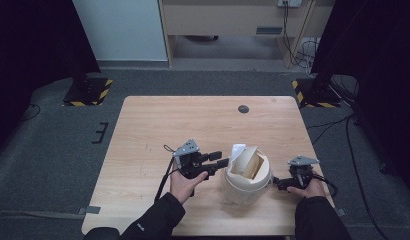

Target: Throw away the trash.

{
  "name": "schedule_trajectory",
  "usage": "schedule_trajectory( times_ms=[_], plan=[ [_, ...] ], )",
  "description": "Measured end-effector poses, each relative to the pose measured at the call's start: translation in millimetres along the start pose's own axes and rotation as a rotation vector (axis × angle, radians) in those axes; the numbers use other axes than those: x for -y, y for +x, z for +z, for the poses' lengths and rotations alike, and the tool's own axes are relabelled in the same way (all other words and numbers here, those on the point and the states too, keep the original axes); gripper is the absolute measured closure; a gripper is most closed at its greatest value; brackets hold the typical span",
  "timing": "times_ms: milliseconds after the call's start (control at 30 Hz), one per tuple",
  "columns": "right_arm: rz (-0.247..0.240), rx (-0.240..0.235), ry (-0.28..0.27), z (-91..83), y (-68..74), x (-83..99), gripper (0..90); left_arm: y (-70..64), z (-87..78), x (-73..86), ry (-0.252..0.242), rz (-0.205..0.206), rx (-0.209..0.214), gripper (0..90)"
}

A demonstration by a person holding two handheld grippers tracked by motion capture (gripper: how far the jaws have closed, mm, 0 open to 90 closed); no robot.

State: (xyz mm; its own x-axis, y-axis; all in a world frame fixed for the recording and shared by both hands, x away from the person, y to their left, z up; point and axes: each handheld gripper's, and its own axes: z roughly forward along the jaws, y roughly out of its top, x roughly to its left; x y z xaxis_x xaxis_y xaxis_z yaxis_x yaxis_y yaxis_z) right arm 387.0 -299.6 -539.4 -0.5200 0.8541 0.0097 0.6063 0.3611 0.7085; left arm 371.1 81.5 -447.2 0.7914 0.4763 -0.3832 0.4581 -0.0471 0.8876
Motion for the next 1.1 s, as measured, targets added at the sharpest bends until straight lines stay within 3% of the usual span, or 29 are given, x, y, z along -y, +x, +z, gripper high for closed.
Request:
schedule_trajectory(
  times_ms=[100, 167, 300, 433, 600, 733, 867, 933, 1100],
  plan=[
    [-0.001, 0.000, 0.000, 0.0, 0.0, 0.0, 0.8, -2.5, 6.8, 2.6, 0.031, 0.021, -0.019, 45.9],
    [0.000, 0.000, 0.000, 0.0, 0.0, 0.0, 0.7, -3.5, 10.5, 4.3, 0.030, 0.029, -0.023, 39.8],
    [-0.002, 0.000, 0.000, 0.0, -0.1, 0.0, 0.7, -4.5, 9.8, 2.5, 0.022, 0.045, -0.036, 36.8],
    [-0.001, 0.000, 0.000, 0.0, -0.1, 0.0, 0.7, -0.3, -2.4, -1.0, -0.006, 0.046, -0.055, 36.1],
    [0.000, 0.000, 0.000, 0.0, 0.0, 0.0, 0.7, 11.2, -25.0, 4.0, 0.000, 0.052, -0.099, 33.7],
    [0.000, 0.000, 0.000, 0.0, 0.0, 0.0, 0.8, 28.4, -47.2, 20.8, 0.057, 0.059, -0.188, 30.4],
    [-0.001, 0.001, 0.000, 0.0, -0.1, 0.0, 0.8, 51.4, -69.6, 37.4, 0.163, 0.056, -0.308, 26.4],
    [0.000, 0.000, 0.000, 0.0, 0.0, 0.0, 0.8, 64.6, -82.0, 44.5, 0.219, 0.041, -0.371, 25.2],
    [0.000, 0.000, 0.000, 0.0, 0.0, 0.0, 0.7, 91.5, -107.2, 58.8, 0.288, -0.022, -0.492, 20.8]
  ],
)
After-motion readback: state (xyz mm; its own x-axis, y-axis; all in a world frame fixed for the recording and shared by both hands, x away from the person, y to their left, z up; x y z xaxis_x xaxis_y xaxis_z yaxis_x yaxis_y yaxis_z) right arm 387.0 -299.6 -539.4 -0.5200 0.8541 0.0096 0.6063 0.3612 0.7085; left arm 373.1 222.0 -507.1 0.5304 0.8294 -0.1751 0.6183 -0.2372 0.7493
